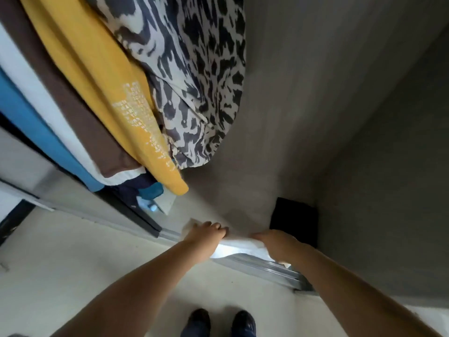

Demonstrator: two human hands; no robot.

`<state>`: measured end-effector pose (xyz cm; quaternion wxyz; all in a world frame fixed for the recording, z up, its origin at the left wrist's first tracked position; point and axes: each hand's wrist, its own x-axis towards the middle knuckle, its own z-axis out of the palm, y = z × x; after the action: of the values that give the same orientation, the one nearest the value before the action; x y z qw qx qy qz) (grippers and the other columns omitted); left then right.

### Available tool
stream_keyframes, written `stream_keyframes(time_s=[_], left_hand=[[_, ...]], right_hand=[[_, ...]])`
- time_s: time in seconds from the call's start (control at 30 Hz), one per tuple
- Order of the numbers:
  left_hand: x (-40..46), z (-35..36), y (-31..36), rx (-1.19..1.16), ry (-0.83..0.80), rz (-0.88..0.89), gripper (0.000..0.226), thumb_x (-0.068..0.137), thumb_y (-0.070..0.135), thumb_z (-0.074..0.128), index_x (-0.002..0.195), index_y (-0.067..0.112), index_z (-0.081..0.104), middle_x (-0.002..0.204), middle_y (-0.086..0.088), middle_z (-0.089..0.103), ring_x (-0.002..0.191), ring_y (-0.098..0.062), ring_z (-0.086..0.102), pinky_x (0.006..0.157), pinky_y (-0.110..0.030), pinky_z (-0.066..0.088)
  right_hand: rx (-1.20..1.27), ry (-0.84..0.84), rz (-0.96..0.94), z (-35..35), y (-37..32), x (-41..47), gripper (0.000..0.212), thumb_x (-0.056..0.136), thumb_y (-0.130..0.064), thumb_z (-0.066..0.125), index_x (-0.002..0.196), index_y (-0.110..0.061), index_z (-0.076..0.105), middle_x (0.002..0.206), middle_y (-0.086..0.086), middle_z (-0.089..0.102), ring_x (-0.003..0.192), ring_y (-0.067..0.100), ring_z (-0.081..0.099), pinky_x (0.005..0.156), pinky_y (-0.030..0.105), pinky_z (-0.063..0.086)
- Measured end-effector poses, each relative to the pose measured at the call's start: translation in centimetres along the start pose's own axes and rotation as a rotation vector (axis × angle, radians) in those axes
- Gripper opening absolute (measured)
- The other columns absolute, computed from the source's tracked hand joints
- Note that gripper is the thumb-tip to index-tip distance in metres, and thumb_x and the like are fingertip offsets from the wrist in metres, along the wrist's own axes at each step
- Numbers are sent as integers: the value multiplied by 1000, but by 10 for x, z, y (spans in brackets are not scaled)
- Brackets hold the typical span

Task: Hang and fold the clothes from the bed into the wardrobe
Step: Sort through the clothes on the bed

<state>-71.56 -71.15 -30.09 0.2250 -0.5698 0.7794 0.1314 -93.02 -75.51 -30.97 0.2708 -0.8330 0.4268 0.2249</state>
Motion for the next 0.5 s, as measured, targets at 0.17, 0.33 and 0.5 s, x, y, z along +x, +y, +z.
stream_keyframes(time_s=[0.17,0.33,0.5], left_hand=[[126,93,-27,21,6,58,56,86,3,45,139,21,37,128,-2,53,114,-28,56,89,-43,48],[244,165,-48,76,98,16,54,93,10,42,145,19,30,142,-5,43,130,-28,41,99,-47,41],[339,230,-79,131,221,-15,69,96,5,39,153,23,5,161,-1,5,147,-31,6,111,-60,16]], right_hand=[[-33,78,66,76,59,128,63,92,-7,45,148,-33,31,145,5,40,128,26,46,107,36,38],[-87,169,117,116,115,239,60,95,-9,42,149,-33,29,149,6,35,127,31,46,105,40,40],[-169,312,231,153,146,331,63,97,-18,40,152,-34,15,156,4,19,143,38,17,109,56,31]])
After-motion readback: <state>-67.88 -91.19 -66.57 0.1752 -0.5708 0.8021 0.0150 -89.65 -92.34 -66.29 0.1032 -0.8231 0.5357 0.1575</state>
